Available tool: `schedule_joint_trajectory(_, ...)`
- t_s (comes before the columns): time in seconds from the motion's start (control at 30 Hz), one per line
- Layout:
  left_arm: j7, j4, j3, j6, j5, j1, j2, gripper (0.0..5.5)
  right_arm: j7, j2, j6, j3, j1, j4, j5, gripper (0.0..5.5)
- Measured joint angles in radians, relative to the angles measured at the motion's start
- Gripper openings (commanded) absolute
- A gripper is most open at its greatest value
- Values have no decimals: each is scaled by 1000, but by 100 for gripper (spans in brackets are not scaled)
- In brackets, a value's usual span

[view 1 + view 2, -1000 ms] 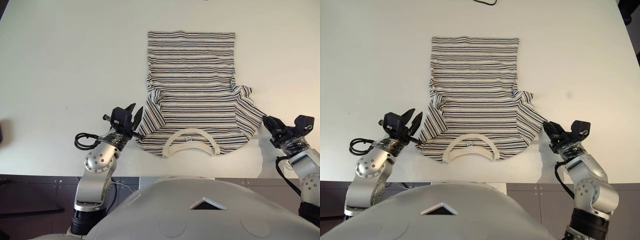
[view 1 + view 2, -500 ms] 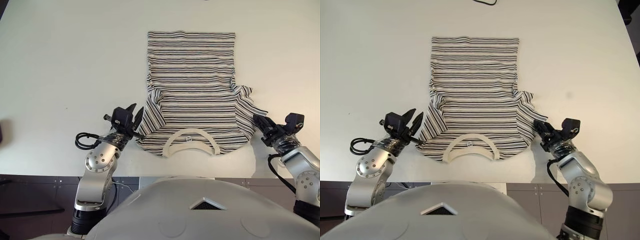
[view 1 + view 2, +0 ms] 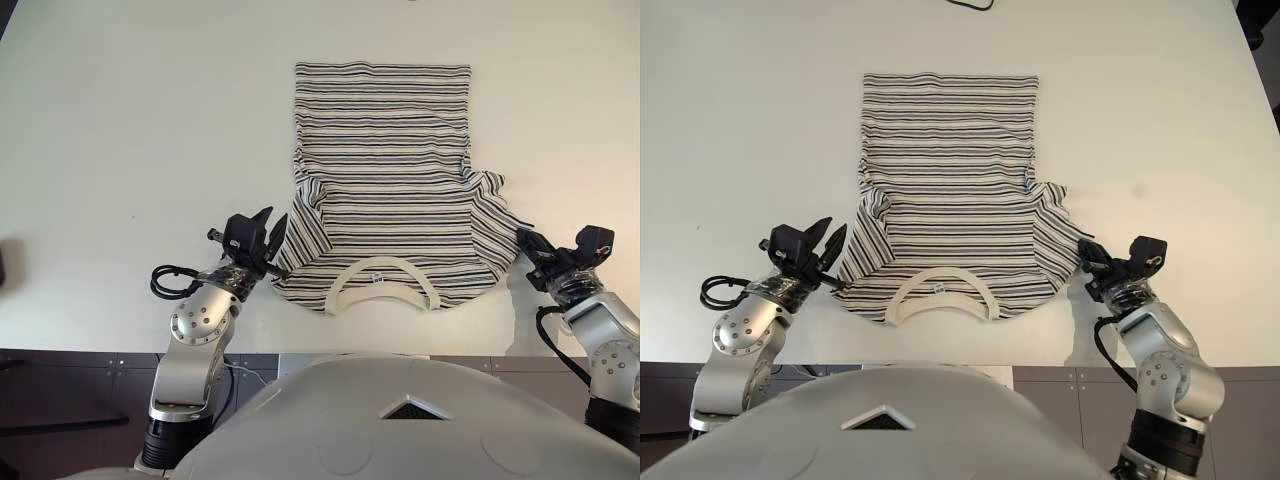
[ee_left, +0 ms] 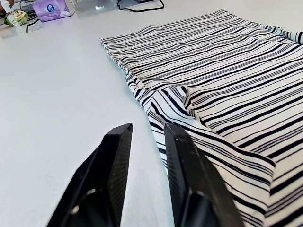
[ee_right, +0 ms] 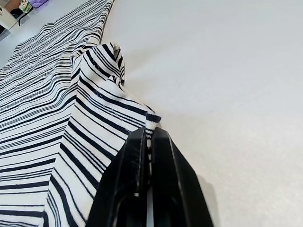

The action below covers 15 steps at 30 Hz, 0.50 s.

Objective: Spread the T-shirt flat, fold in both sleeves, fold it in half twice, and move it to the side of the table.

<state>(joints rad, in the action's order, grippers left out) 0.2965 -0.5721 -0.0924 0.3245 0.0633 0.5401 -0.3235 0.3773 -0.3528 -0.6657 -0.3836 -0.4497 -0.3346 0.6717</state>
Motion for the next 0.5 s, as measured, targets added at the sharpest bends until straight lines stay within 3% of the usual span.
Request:
schedule_joint_trajectory(0.2,-1,0,-1,1,0,1,0,125,61,1,58,24,-14,-128,19,13)
schedule_joint_trajectory(0.5,1,-3,-17,13,0,1,-1,125,168,-56,180,199,-70,-216,-122,13)
